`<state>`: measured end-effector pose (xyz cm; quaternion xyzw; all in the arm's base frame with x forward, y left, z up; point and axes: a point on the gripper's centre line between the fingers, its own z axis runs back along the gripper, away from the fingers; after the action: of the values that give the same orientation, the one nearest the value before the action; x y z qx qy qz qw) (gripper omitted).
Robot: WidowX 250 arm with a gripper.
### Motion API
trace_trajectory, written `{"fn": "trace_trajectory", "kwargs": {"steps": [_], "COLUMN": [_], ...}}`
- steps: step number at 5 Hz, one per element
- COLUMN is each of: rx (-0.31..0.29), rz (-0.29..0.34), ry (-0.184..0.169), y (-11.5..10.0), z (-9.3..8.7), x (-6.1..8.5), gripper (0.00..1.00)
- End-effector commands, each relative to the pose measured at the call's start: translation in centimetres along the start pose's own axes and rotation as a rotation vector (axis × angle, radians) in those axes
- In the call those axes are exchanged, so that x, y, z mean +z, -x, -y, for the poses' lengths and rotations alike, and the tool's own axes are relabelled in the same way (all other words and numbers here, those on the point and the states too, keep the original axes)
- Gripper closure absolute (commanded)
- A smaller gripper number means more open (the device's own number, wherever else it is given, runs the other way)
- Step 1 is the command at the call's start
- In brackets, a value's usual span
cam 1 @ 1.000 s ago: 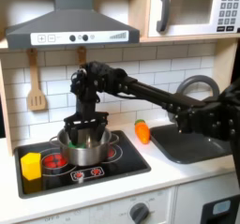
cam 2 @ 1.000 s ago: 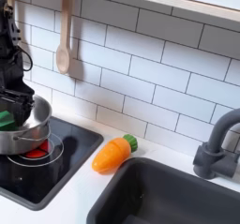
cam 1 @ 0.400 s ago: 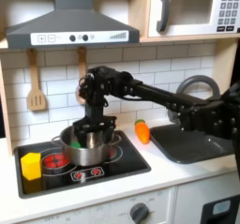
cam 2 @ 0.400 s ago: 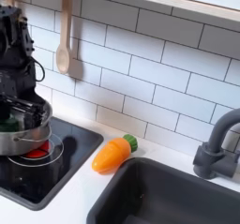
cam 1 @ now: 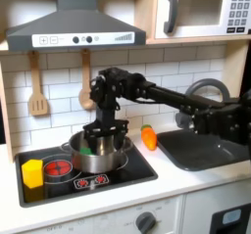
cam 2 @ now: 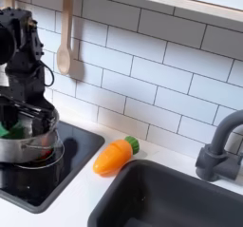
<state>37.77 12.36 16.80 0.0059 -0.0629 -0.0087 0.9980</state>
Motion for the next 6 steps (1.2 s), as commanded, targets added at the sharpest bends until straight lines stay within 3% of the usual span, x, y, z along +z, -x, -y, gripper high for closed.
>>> {"fn": "trace_trajectory", "kwargs": {"steps": [1,6], "rx": [-0.01,-0.056], "rz": [0.003,-0.002], "ry": [0.003,0.024], "y": [0.5,1.4], "z": [0.7,3.5], "x": [0.3,0.7], "gripper": [0.0,0.0]}}
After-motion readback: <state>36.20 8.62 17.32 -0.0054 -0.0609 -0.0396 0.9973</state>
